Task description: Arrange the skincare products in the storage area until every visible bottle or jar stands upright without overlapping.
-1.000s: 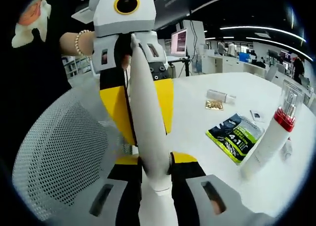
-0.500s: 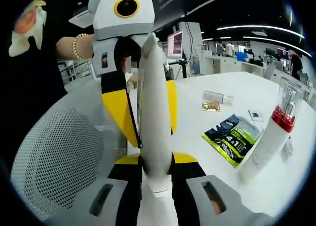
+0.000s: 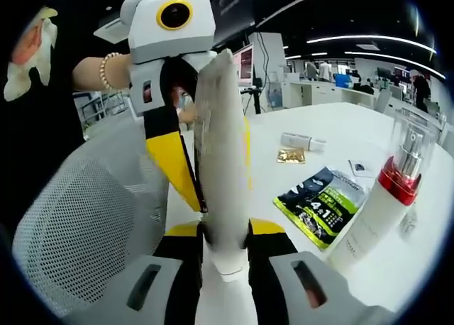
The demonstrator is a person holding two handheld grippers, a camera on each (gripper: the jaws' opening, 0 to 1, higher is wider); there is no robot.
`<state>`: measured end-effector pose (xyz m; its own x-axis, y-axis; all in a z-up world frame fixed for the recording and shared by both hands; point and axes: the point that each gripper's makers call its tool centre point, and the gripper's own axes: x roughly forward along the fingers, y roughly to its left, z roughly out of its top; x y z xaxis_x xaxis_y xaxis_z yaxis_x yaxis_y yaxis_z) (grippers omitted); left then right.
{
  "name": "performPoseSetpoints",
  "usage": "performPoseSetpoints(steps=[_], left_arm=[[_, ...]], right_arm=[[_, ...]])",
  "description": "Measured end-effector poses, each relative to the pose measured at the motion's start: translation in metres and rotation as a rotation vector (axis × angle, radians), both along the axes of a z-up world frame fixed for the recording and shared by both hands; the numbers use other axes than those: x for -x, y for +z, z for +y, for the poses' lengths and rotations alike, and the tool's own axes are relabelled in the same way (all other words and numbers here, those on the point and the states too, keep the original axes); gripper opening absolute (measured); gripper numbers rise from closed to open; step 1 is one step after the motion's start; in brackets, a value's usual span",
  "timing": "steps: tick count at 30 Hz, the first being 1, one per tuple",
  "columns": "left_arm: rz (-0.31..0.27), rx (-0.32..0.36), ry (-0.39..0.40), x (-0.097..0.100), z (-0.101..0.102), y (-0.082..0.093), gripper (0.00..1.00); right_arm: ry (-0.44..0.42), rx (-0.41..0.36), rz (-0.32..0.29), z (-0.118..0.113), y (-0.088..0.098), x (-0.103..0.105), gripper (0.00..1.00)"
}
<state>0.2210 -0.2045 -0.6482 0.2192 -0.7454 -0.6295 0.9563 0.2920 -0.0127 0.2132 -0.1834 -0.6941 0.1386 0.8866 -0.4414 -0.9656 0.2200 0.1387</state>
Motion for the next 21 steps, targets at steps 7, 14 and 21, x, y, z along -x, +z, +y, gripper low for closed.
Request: performPoseSetpoints(steps=[7, 14, 21], left_arm=[[-0.065, -0.007, -0.033, -0.012, -0.005, 0.002, 0.13], [-0.106, -0.026, -0.083, -0.024, -0.010, 0.002, 0.13], [-0.140, -0.034, -0.093, -0.043, -0.012, 0.003, 0.13]], right_arm=[[-0.100, -0.030, 0.006, -0.015, 0.003, -0.014, 0.25], [-0.213, -0.051, 0.012, -0.041, 0.008, -0.027, 0.28], [-0.311, -0.065, 0.024, -0.067, 0.008, -0.033, 0.35]])
